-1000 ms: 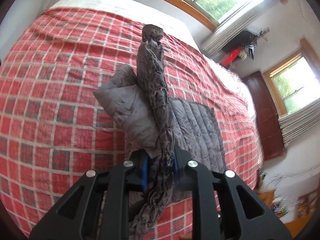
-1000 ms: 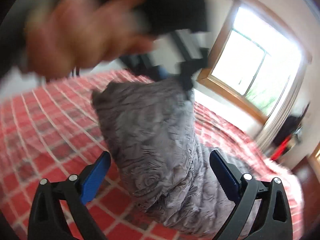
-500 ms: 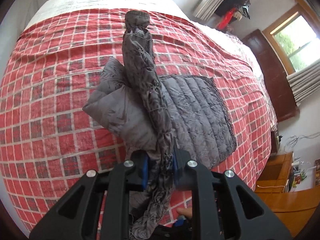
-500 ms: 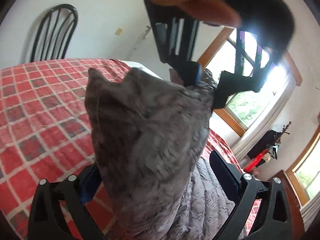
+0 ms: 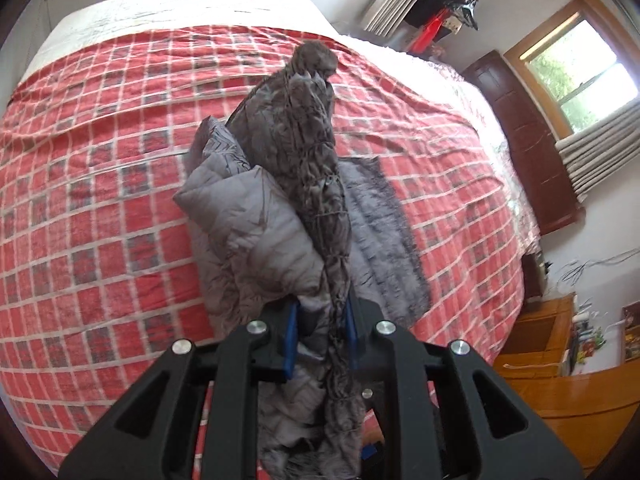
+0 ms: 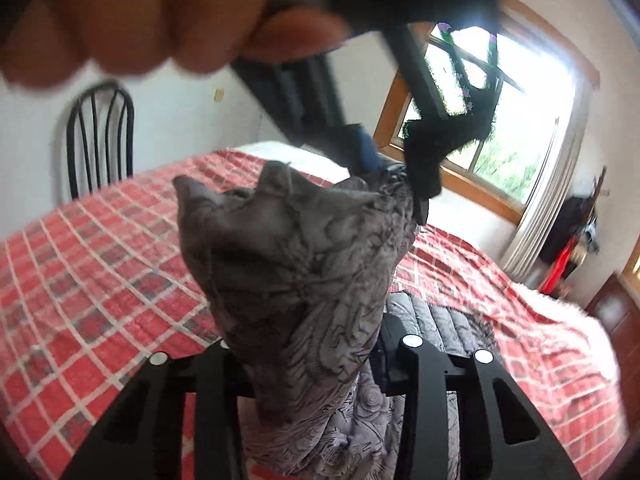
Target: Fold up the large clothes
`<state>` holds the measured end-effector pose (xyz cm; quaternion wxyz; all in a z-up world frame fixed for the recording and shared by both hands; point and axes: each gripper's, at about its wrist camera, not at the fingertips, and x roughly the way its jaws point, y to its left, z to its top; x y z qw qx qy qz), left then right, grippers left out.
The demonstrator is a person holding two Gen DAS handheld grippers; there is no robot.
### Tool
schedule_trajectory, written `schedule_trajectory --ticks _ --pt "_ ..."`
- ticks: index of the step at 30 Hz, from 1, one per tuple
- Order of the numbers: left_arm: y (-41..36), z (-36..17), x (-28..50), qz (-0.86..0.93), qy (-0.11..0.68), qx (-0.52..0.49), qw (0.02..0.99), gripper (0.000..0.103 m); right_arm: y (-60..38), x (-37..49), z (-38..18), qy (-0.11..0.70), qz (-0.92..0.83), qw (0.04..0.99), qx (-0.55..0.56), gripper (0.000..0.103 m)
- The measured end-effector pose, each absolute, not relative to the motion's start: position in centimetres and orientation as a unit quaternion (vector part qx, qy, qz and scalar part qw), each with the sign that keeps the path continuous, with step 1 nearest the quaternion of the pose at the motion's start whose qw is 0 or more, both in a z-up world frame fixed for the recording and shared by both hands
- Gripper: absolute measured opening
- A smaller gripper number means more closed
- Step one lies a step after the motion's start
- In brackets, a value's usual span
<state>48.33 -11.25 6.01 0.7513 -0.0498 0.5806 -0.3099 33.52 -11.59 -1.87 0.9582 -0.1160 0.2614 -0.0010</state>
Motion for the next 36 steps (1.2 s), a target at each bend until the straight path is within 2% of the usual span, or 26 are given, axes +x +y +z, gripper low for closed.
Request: schedule_trajectory --ticks 6,9,11,13,19,26,28,30,34,36 --pt "-15.8 6.0 48.5 -0.328 0.575 -0.070 0.746 0.021 -17.7 31.9 -0.6 0.264 0.018 0.964 -0.030 0.034" --pt "-17.8 5.9 48.6 -0.346 0.552 -0.112 0.750 0.030 -21.7 31.4 -0.3 0.273 0.031 0.961 0.023 0.033" --pt "-17.8 6.2 48.7 -0.356 0.525 -0.152 0.758 0.044 -24.9 31.1 -0.7 0.280 0.041 0.956 0.078 0.033" --pt "-17.8 6.1 48.7 -0.361 0.513 -0.179 0.758 0.049 -27.5 30.9 -1.6 0.289 0.043 0.949 0.120 0.033" --pt "-16.5 2.8 47.5 -0.349 0.496 -0.160 0.779 0.051 -34.2 30.1 -5.1 0.308 0.061 0.918 0.243 0.033" --pt "-13.1 -3.5 47.1 -0.343 0.498 -0.215 0.767 0.051 -36.5 29.7 -6.0 0.328 0.089 0.896 0.286 0.036" --pt "-12.9 -4.6 47.2 -0.339 0.501 -0.220 0.765 0.051 -36.7 29.8 -6.0 0.335 0.092 0.892 0.288 0.041" --pt "-13.0 -5.3 47.1 -0.340 0.499 -0.218 0.767 0.052 -37.0 29.8 -5.7 0.340 0.092 0.889 0.292 0.056" --pt "-13.3 -6.2 47.5 -0.339 0.507 -0.221 0.762 0.053 -38.4 29.6 -4.5 0.340 0.100 0.883 0.306 0.075" --pt "-13.4 -6.4 47.5 -0.341 0.505 -0.220 0.762 0.054 -39.6 29.9 -3.7 0.345 0.117 0.869 0.335 0.091"
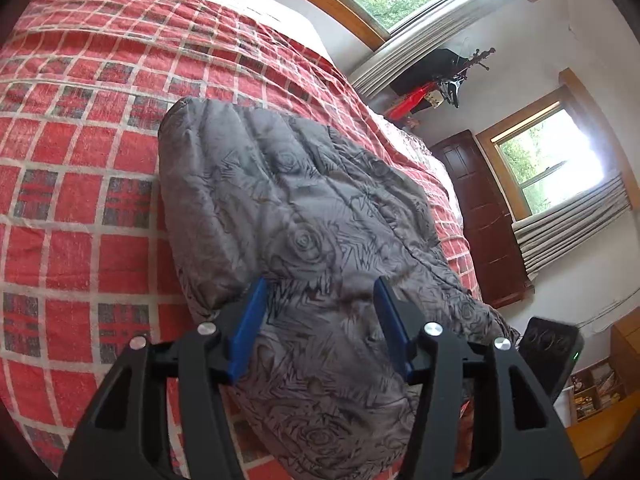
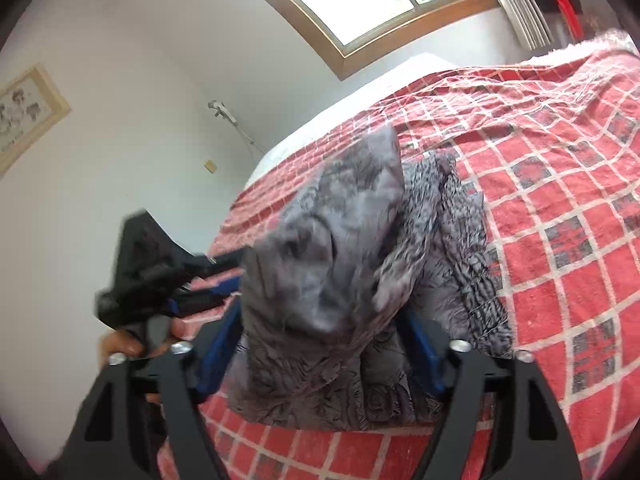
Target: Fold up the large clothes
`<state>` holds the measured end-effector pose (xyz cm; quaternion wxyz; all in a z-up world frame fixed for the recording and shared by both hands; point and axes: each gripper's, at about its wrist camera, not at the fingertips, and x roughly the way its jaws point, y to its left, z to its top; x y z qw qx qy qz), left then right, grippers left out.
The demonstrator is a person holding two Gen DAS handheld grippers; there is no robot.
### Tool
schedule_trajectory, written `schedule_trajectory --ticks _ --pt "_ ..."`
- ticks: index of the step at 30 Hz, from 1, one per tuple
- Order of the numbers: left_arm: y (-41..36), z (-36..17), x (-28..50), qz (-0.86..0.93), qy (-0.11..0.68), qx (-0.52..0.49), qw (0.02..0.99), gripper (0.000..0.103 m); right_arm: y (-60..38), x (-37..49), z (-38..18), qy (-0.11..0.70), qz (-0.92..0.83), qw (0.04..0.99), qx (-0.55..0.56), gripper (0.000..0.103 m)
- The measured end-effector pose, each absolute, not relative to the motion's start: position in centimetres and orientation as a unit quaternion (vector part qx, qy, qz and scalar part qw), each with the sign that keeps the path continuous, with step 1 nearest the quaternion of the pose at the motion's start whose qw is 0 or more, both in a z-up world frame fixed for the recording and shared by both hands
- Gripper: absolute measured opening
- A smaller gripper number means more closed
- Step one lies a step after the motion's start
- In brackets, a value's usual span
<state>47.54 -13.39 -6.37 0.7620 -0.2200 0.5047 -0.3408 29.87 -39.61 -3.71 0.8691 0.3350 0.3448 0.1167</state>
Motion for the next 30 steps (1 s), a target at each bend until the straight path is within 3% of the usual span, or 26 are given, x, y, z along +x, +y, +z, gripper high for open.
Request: schedule_trajectory --ticks 5,19,20,22,23,24,26,30 --pt "-13.8 -6.4 46.7 -0.347 0.488 -0.209 0.774 0.056 -41.8 32.0 -3.2 0.387 0.157 0.816 0.400 0.099" --pt "-15.2 -6.3 46.1 -0.375 0.470 -0.135 0.787 0.056 -46.2 41.5 -7.9 0.466 0.162 0.756 0.430 0.099" --pt "-15.2 -6.4 46.2 -0.377 0.469 -0.132 0.788 0.056 -46.1 42.0 -8.3 0.466 0.166 0.757 0.426 0.095" --pt "-15.3 -6.4 46.3 -0.381 0.469 -0.127 0.787 0.056 -45.8 42.5 -8.3 0.467 0.163 0.768 0.407 0.070" --pt "-15.4 -6.4 46.4 -0.381 0.469 -0.125 0.787 0.056 -45.6 42.9 -8.1 0.467 0.160 0.780 0.386 0.048" --pt "-15.4 -6.3 46.6 -0.381 0.471 -0.123 0.786 0.056 -45.5 43.1 -7.7 0.464 0.157 0.790 0.369 0.038" --pt "-15.3 -5.8 46.6 -0.384 0.468 -0.124 0.786 0.056 -45.2 42.3 -5.6 0.441 0.153 0.822 0.326 0.024" --pt "-14.7 -3.3 45.4 -0.420 0.432 -0.159 0.782 0.054 -44.7 38.9 -2.3 0.387 0.150 0.874 0.251 0.016"
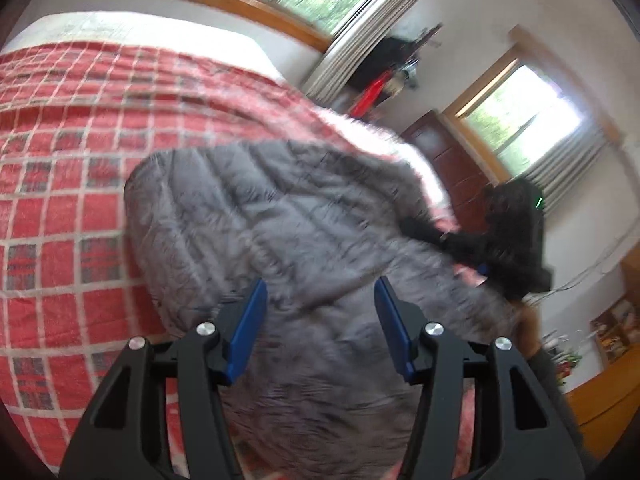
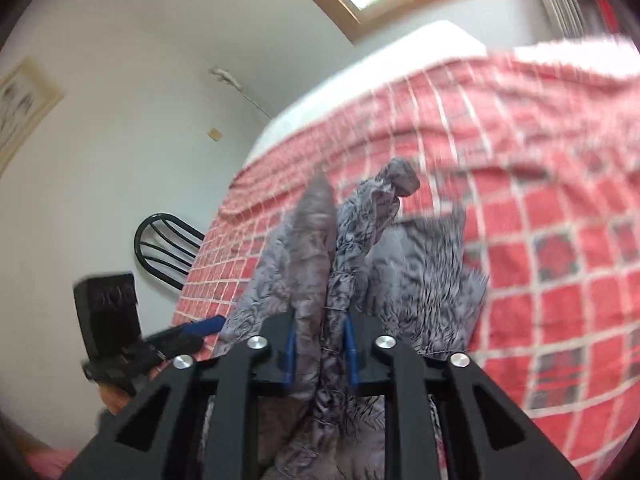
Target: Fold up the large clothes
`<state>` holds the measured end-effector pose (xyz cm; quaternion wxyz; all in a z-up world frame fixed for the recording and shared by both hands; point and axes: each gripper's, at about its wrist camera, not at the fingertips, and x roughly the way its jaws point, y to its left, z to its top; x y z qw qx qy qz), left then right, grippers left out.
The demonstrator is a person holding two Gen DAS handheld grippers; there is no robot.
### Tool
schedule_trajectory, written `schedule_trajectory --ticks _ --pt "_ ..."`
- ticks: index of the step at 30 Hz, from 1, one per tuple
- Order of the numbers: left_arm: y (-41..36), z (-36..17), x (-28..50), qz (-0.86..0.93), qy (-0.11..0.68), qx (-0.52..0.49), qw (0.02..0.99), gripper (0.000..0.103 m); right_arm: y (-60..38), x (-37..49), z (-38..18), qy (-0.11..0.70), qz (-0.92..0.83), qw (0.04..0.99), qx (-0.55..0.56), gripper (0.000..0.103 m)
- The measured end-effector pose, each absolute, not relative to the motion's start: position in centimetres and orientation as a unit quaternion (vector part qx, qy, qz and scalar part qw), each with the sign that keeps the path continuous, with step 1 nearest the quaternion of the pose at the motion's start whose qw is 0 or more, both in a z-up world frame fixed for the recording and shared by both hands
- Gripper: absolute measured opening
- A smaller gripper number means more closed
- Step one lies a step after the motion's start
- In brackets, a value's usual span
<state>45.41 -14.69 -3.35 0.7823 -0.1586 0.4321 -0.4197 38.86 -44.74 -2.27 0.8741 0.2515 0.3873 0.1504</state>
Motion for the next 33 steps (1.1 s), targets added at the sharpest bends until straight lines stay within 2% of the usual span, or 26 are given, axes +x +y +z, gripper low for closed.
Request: schedule_trajectory --ticks 3,12,19,20,23,24,25,28,33 --pt "-15.2 -2.8 44.2 -0.450 0.422 -0.188 0.764 0.054 -45.6 37.2 -3.2 0.376 0.124 0.886 0.243 0.015" --pt "-19.5 -5.8 42.5 -0.464 0.467 -0.134 0.741 0.053 -48.4 37.6 -7.8 0.391 0.109 0.865 0.296 0.015" --pt "-20.2 -9.1 43.9 -0.456 0.495 -0.129 0.728 0.037 -49.0 38.0 -12.4 0.423 0.093 0.848 0.305 0.018" --pt "-20.2 -9.4 43.9 -0.453 0.498 -0.128 0.729 0.035 -48.9 38.1 -12.5 0.427 0.091 0.847 0.302 0.020" --pt "-20.2 -10.1 44.1 -0.444 0.505 -0.125 0.730 0.034 -48.8 38.5 -12.3 0.446 0.072 0.844 0.290 0.032" --pt "-20.2 -10.0 44.1 -0.442 0.507 -0.126 0.730 0.034 -48.7 38.3 -11.4 0.450 0.056 0.847 0.278 0.040" --pt "-20.0 -9.4 43.9 -0.436 0.507 -0.123 0.734 0.036 -48.7 37.8 -10.1 0.444 0.045 0.853 0.271 0.045" --pt "-19.5 -6.6 42.9 -0.426 0.481 -0.118 0.757 0.056 -48.5 35.3 -6.0 0.405 0.057 0.873 0.264 0.046" --pt "-17.3 -2.6 39.4 -0.439 0.425 -0.118 0.783 0.063 -44.8 31.1 -1.3 0.382 0.107 0.895 0.203 0.046"
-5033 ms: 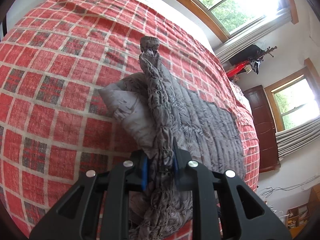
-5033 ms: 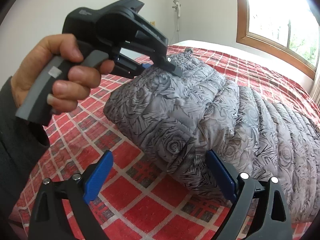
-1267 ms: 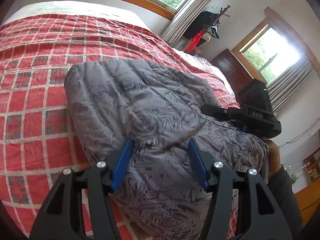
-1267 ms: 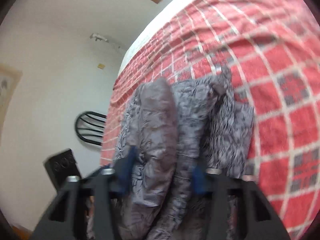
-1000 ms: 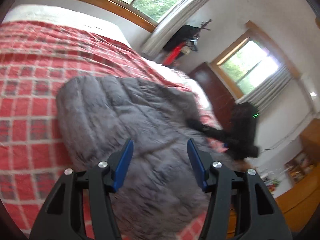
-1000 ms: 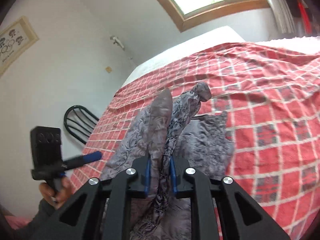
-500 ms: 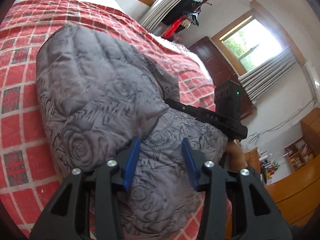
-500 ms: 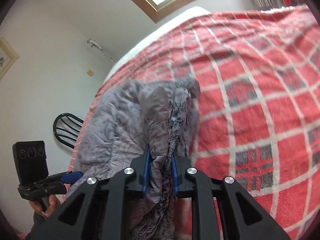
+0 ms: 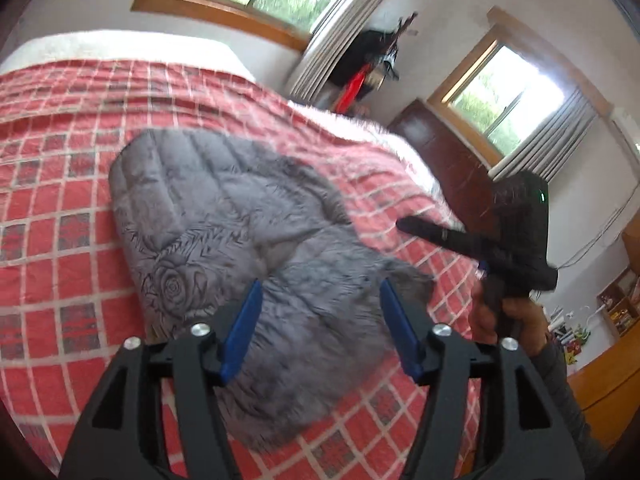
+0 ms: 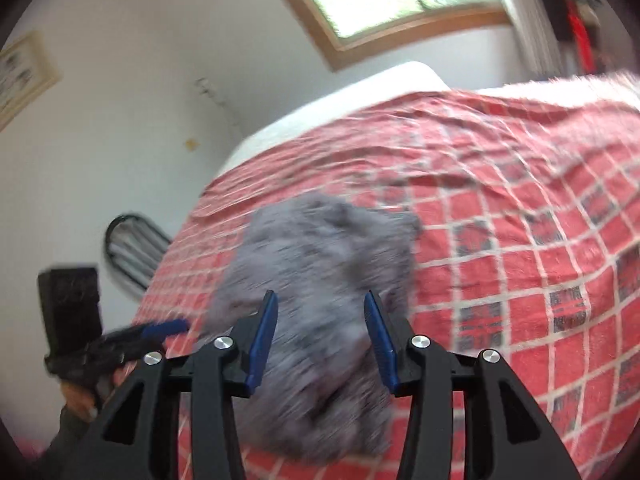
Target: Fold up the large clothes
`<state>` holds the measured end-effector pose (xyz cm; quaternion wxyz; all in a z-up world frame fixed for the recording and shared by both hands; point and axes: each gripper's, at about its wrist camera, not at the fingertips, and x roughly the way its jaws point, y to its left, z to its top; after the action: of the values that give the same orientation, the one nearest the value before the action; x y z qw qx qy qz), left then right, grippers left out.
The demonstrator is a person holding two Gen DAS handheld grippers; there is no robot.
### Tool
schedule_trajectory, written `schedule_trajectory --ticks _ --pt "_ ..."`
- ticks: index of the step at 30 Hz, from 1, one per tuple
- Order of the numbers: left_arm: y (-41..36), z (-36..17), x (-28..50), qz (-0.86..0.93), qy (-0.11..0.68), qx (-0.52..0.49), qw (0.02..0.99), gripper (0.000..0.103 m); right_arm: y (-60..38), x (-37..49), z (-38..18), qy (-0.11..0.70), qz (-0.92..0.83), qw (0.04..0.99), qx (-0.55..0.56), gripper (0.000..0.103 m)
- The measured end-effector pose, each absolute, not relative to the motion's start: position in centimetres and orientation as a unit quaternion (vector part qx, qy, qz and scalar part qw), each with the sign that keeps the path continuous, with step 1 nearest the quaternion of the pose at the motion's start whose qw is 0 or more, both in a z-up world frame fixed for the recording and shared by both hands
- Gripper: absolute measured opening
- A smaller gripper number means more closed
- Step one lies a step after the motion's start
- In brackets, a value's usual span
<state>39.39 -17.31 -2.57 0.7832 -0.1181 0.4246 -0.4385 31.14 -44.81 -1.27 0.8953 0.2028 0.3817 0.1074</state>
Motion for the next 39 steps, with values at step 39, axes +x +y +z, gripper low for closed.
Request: schedule_trajectory --ticks 39 --pt "-16.8 -7.7 35.4 -0.442 0.420 -0.139 0.781 0.076 -44.6 34.3 -0.6 0.404 0.096 0.886 0.204 0.065"
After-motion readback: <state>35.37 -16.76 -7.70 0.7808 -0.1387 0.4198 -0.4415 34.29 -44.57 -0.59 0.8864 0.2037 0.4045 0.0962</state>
